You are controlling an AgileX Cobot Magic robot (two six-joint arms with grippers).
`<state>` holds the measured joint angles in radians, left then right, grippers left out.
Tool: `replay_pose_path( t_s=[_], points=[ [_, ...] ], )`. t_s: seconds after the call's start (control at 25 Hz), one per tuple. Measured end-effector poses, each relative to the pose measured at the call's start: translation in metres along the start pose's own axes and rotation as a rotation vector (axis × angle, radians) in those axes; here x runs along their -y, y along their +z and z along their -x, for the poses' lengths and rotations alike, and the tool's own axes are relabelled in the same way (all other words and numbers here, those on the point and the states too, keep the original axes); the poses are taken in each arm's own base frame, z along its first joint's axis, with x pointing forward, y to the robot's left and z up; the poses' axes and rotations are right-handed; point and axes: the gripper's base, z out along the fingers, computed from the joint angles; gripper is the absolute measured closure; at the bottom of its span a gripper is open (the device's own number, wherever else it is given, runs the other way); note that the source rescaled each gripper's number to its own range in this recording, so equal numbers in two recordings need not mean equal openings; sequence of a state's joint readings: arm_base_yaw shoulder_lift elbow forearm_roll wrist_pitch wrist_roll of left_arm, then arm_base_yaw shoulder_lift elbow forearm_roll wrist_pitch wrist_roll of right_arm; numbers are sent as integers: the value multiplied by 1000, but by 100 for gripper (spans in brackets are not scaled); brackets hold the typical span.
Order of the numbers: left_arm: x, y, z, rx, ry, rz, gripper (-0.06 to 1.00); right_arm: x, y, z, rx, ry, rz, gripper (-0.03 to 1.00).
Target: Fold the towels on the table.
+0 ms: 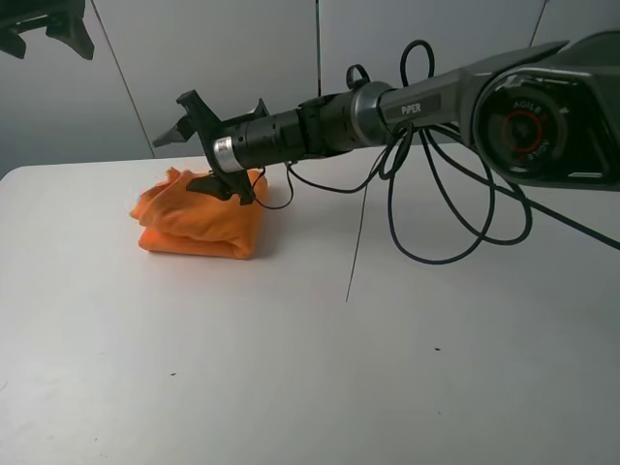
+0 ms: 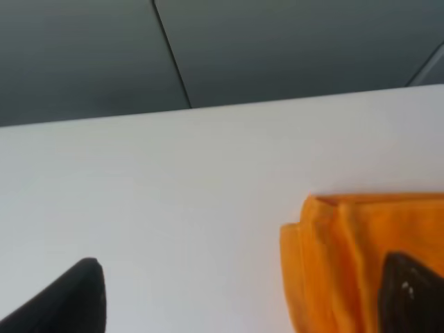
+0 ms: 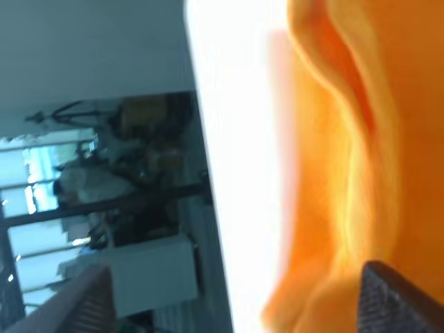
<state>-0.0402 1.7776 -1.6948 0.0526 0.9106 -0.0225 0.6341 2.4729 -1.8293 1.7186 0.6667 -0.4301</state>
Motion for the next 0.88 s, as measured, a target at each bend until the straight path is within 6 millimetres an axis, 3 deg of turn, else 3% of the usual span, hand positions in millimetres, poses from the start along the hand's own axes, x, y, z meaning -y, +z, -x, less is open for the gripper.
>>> replay_pose_path(
  t_s=[0.32,0.52,0.68,0.88],
  points=[
    [0,-8,4,-3,-4,-2,-6,-8,20,-31,-43,-44,-13,20],
    [0,-12,1,-39,-4,-1,-6,-6,20,-34,-84,-129,-26,20],
    [-1,-31,-6,-98,-6,1,-6,-17,-3,-21,-125,-290,-91,20],
    [3,-72,-15,-66,-30,-64,-6,-51,-59,-3,-118,-465,-243,20]
  ],
)
